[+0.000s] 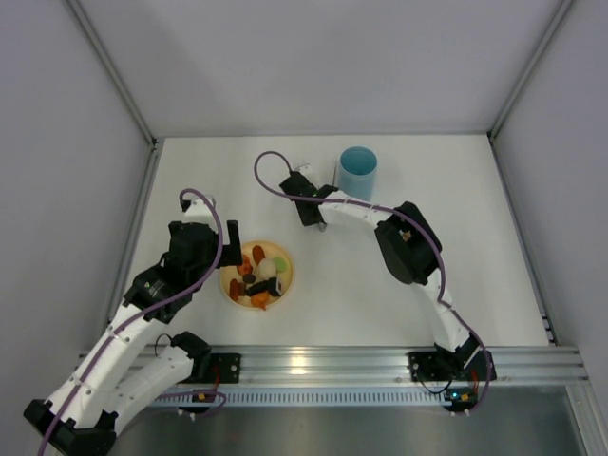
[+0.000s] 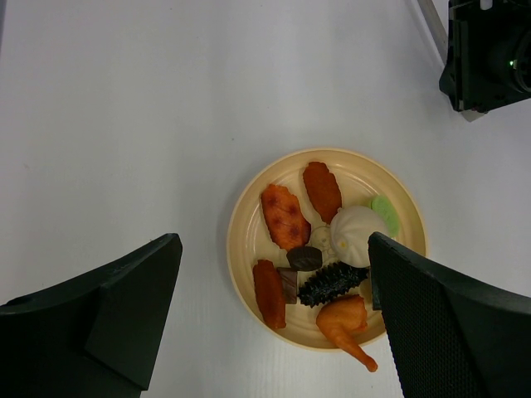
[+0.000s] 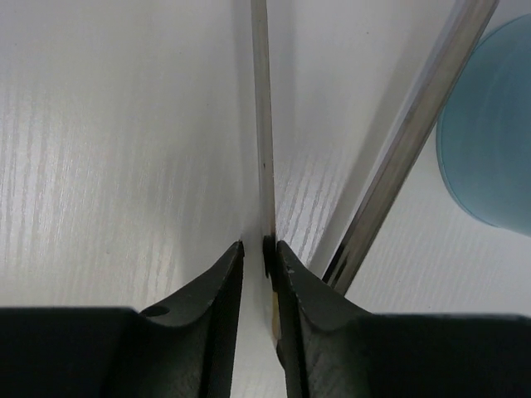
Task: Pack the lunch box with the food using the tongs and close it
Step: Move the clamp to the center of the board.
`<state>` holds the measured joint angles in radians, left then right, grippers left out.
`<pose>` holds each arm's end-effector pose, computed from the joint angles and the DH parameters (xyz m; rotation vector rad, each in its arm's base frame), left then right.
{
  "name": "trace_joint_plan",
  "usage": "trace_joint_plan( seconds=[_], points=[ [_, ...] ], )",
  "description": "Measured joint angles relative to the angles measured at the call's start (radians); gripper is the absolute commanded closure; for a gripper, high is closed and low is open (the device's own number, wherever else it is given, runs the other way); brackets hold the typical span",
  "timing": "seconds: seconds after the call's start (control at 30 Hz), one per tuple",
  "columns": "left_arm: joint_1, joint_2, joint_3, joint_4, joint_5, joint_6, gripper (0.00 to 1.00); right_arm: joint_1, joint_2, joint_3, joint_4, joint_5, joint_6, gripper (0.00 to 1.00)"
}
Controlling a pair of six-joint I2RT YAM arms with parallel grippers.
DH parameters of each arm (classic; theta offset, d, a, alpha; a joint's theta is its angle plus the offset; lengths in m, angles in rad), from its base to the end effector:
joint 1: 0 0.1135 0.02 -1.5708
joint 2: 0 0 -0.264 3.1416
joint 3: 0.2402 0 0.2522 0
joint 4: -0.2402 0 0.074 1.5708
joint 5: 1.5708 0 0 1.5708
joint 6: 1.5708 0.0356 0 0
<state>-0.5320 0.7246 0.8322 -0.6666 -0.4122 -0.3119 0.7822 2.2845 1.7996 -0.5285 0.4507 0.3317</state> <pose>0.1363 -0.0637 0.3179 -0.0109 2.0790 -0.0747 0.3611 0.3369 0.1620 -0.3886 2.4119 -0.1057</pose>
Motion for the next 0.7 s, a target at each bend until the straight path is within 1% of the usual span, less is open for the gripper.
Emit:
trace_joint_plan(
  seconds=[0.03,0.1,0.13,0.33,0.7],
  points=[
    [0.000,0.000,0.000,0.000,0.000,0.000,0.01,0.000,0.000,-0.005,0.011,-0.005,0.001,0.84],
    [0.000,0.000,0.000,0.000,0.000,0.000,0.01,0.000,-0.004,-0.019,0.036,-0.013,0.004,0.91],
    [0.000,0.000,0.000,0.000,0.000,0.000,0.01,0.000,-0.012,-0.034,0.051,-0.019,0.005,0.92],
    [0.000,0.000,0.000,0.000,0.000,0.000,0.01,0.001,-0.112,-0.194,0.100,-0.045,0.031,0.93],
    [0.000,0.002,0.000,0.000,0.000,0.000,0.01,0.051,-0.369,-0.553,0.097,-0.072,0.082,0.93]
  ],
)
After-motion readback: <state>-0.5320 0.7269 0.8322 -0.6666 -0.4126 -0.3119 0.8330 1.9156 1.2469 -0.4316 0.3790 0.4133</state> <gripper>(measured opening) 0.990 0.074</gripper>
